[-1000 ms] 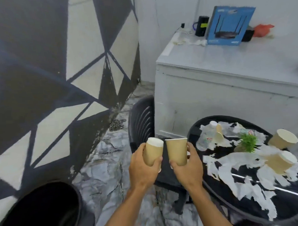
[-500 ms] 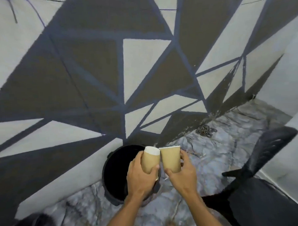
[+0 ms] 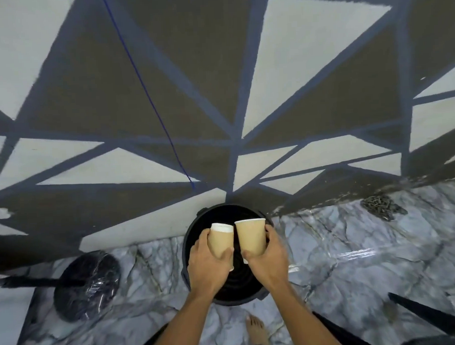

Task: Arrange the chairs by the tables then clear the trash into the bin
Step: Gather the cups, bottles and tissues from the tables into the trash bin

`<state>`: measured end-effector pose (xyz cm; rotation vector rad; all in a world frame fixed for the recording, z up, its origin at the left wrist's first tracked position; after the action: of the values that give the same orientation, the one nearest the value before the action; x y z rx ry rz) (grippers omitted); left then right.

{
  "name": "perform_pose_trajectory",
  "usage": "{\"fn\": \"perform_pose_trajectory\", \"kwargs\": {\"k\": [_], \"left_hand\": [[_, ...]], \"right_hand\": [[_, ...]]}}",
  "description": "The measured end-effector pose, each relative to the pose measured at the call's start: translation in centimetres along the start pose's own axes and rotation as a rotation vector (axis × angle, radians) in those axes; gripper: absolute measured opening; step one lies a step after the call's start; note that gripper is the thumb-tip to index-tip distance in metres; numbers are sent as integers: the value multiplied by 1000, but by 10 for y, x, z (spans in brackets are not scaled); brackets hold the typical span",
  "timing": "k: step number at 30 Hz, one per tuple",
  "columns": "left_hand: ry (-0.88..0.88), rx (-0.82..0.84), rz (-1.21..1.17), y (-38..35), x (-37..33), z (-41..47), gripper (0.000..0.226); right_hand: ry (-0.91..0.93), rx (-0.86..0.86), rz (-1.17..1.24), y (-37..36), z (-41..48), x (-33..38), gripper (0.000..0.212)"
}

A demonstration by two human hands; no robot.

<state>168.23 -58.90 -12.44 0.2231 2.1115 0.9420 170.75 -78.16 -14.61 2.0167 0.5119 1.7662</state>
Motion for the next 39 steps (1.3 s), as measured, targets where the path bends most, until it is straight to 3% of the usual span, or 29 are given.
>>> {"fn": "perform_pose_trajectory", "kwargs": {"k": [6,10,20,25,32,39], "left_hand": [[100,-9,27,-16,10,34,78],[112,2,73,-22,10,53,83],[38,157,174,-40,18,30,69],[-126,247,222,-47,7,-7,66],[-461,391,307,-62,-12,-105,61],[-809,609,418,-116,-41,-248,58]], "right_hand": [[-51,115,-61,-27,35,-16,97],[-80,210,-105,-42,52,-27,117],[-147,236,-148,-9,16,-58,74],[-139,99,-143,35,-30,-51,55],[-137,-111,-145,103,-136,-37,53],[-253,-367,-264,201,-261,-58,56]]}}
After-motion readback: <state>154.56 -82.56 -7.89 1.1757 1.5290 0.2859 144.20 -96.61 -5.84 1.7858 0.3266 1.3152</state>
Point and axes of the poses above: each hand's wrist, its own z-axis towards the middle knuckle, its own y-axis out of the back of the hand, x = y × z, the point moved 7 cm from there along z, towards the middle knuckle, and after that the axes turned 14 degrees about y, right-handed, at the moved point
